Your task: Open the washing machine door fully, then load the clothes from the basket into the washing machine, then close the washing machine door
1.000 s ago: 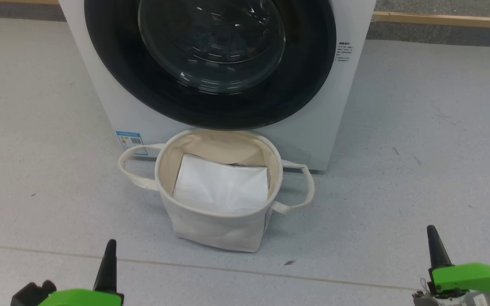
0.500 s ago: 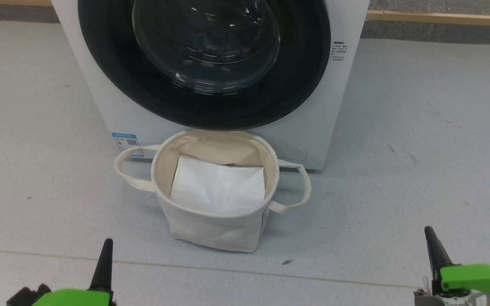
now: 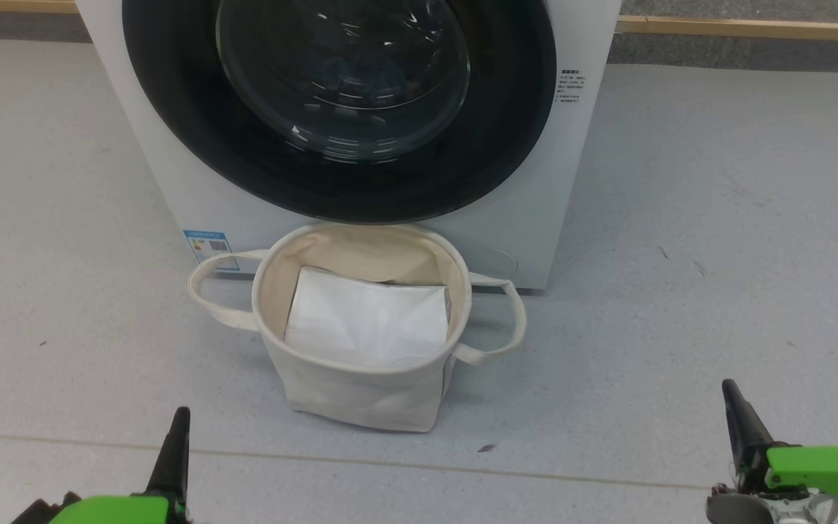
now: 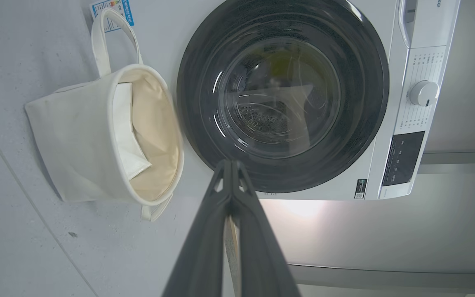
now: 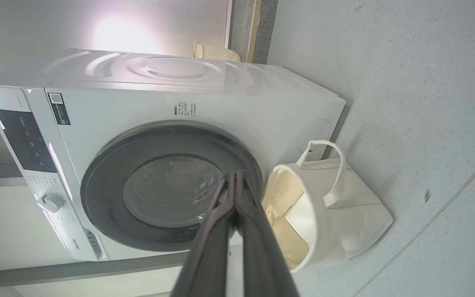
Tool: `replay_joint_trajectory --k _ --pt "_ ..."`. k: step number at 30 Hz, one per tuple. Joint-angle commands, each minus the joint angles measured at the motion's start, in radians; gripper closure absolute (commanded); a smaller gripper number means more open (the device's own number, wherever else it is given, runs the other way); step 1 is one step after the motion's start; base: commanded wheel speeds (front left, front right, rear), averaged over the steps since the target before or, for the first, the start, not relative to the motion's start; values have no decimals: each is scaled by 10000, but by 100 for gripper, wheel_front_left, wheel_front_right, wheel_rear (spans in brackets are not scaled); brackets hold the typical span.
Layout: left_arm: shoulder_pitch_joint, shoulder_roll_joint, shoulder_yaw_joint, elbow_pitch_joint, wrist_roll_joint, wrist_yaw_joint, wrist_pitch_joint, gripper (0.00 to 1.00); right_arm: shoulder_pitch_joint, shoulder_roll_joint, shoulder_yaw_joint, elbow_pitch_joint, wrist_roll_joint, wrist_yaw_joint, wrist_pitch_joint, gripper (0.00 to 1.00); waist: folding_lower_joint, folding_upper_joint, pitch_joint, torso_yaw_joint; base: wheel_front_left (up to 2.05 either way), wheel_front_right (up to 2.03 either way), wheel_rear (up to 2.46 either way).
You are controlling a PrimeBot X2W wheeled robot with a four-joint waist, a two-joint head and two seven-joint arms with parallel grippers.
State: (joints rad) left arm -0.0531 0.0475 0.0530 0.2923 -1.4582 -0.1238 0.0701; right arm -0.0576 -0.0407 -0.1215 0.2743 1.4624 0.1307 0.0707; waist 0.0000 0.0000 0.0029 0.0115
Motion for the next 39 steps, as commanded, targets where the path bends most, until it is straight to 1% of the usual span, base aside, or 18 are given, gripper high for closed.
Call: replay_joint_trajectory --k 1,12,39 --pt "-533 55 399 -398 -247 -63 85 100 -451 -89 135 -306 235 1 93 100 0 0 0 -8 0 0 0" --pt "-547 52 584 -472 -1523 -69 412 100 -503 -95 78 -296 1463 0 425 100 0 0 1 -115 0 0 0" --pt "-549 43 597 -472 -1513 -69 423 100 -503 -95 78 -296 1464 0 424 100 0 0 1 -115 0 0 0"
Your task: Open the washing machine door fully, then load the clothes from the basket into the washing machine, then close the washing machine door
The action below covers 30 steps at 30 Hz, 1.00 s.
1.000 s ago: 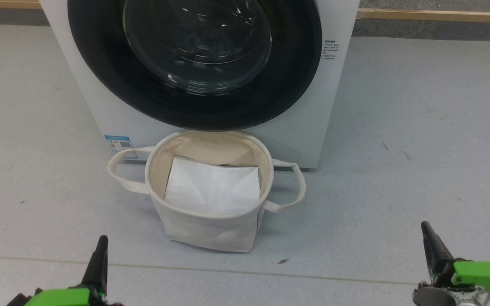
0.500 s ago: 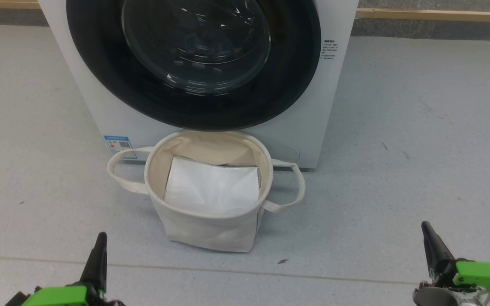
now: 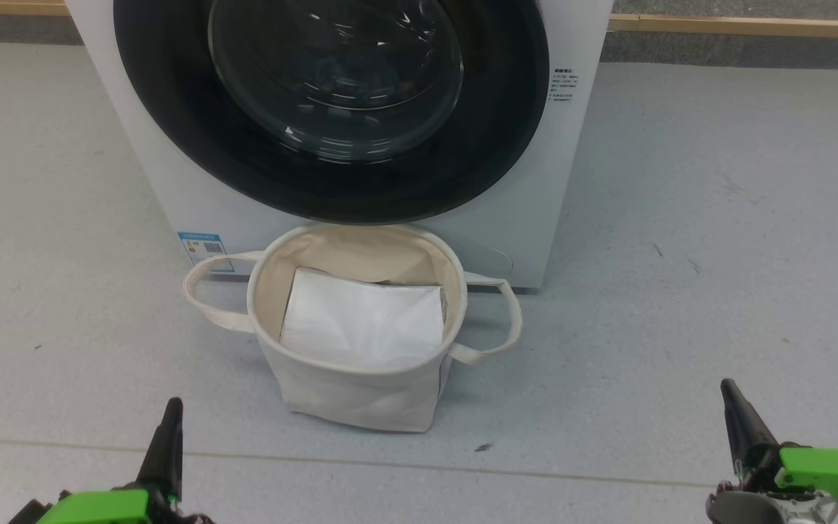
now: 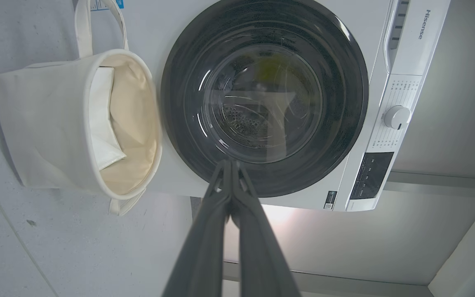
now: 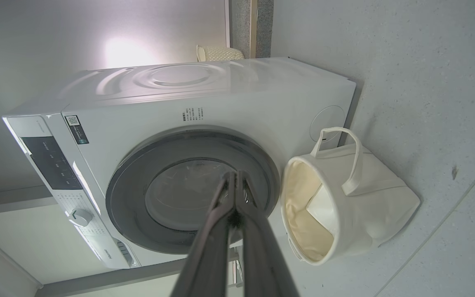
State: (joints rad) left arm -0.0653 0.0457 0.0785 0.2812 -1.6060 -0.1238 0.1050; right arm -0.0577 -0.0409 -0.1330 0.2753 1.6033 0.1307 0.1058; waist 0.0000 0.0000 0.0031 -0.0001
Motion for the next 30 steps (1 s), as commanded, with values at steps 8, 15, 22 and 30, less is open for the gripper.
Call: replay_joint_trajectory --k 8,15,22,30 --pt "-426 58 345 -361 -32 -69 76 100 -502 -93 193 -305 54 0 73 100 0 0 0 1 0 0 0" --pt "-426 57 347 -361 -30 -69 78 100 -502 -93 194 -305 55 0 73 100 0 0 0 1 0 0 0" --pt "-426 56 349 -361 -29 -69 79 100 -502 -93 194 -305 55 0 73 100 0 0 0 1 0 0 0" --pt "-427 54 351 -361 -27 -69 81 100 -502 -93 194 -305 55 0 73 100 0 0 0 1 0 0 0"
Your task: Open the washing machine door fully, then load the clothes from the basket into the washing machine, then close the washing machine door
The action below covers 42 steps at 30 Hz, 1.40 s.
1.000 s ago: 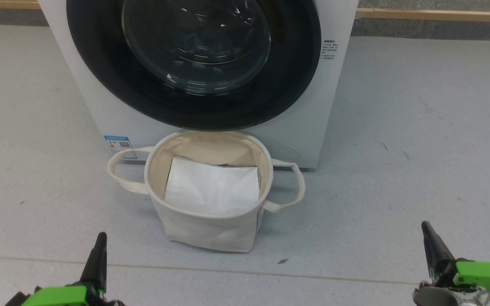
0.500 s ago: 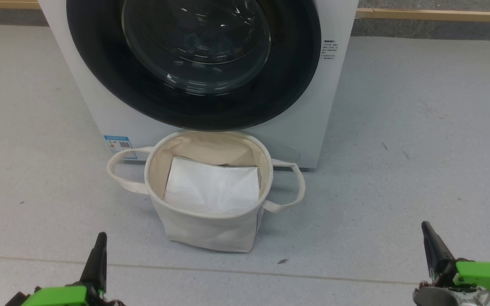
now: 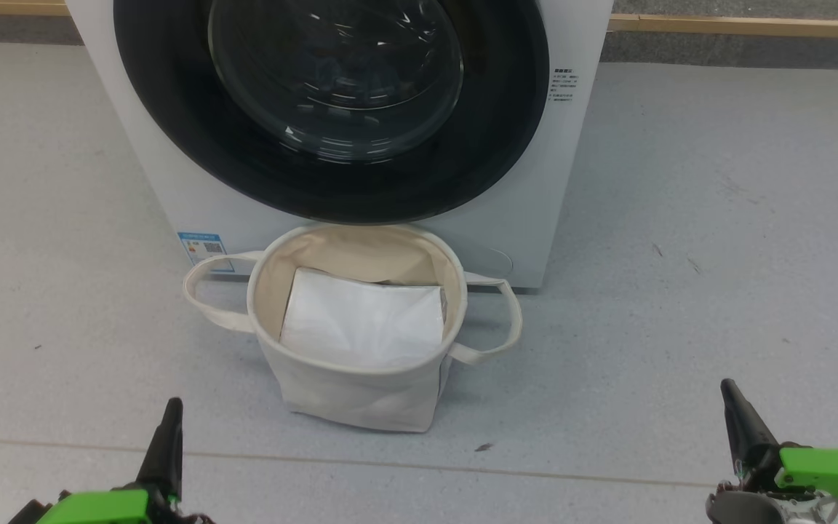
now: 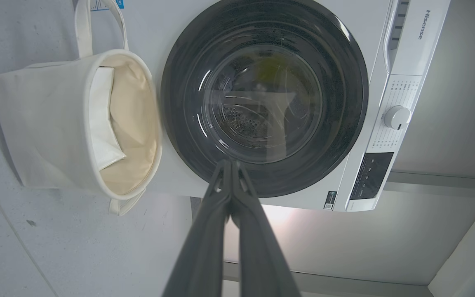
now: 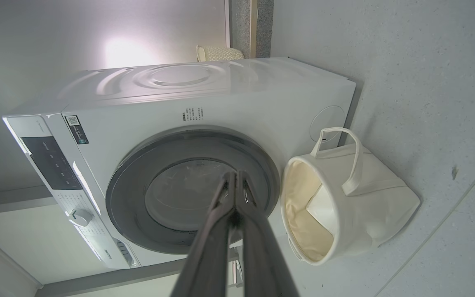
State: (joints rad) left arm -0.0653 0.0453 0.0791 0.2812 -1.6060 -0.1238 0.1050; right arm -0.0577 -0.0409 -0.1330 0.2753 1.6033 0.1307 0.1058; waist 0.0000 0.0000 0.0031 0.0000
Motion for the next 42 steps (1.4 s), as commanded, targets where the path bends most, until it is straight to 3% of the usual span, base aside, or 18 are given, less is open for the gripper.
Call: replay_joint_trajectory --k 1,42 --pt "-427 58 345 -361 -27 -69 81 100 -502 -93 194 -305 55 0 73 100 0 0 0 0 0 0 0" --pt "-427 53 352 -361 -21 -69 86 100 -502 -93 194 -305 55 0 73 100 0 0 0 0 0 0 0"
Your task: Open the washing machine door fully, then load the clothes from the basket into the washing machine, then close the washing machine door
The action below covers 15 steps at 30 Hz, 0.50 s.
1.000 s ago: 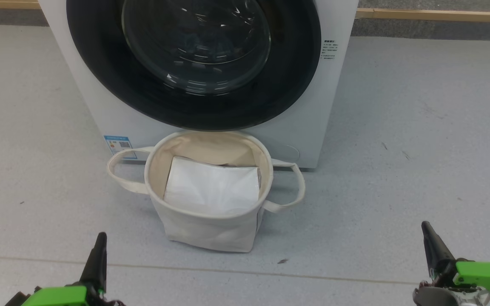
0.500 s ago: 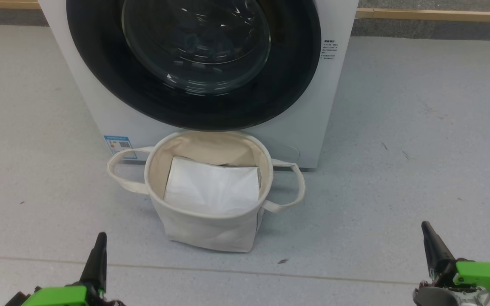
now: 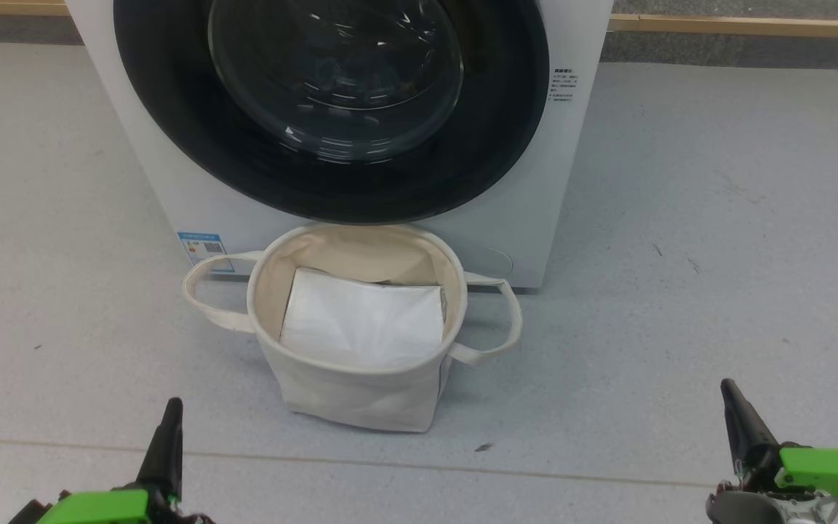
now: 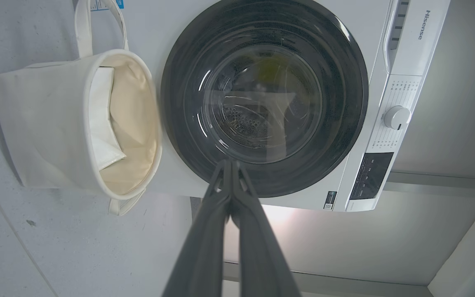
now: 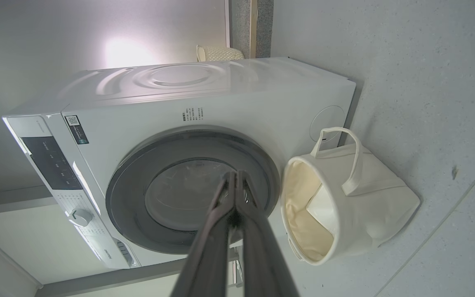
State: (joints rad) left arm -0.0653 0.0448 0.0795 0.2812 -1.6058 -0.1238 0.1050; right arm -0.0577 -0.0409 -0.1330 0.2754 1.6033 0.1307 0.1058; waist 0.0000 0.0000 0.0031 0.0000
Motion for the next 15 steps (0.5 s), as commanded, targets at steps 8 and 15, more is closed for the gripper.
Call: replay_joint_trajectory --k 8,15 --pt "-427 58 349 -361 -23 -69 87 100 -502 -93 194 -307 55 0 73 100 0 0 0 0 0 0 0" --pt "-427 58 350 -361 -22 -69 87 100 -502 -93 194 -307 55 0 73 100 0 0 0 0 0 0 0"
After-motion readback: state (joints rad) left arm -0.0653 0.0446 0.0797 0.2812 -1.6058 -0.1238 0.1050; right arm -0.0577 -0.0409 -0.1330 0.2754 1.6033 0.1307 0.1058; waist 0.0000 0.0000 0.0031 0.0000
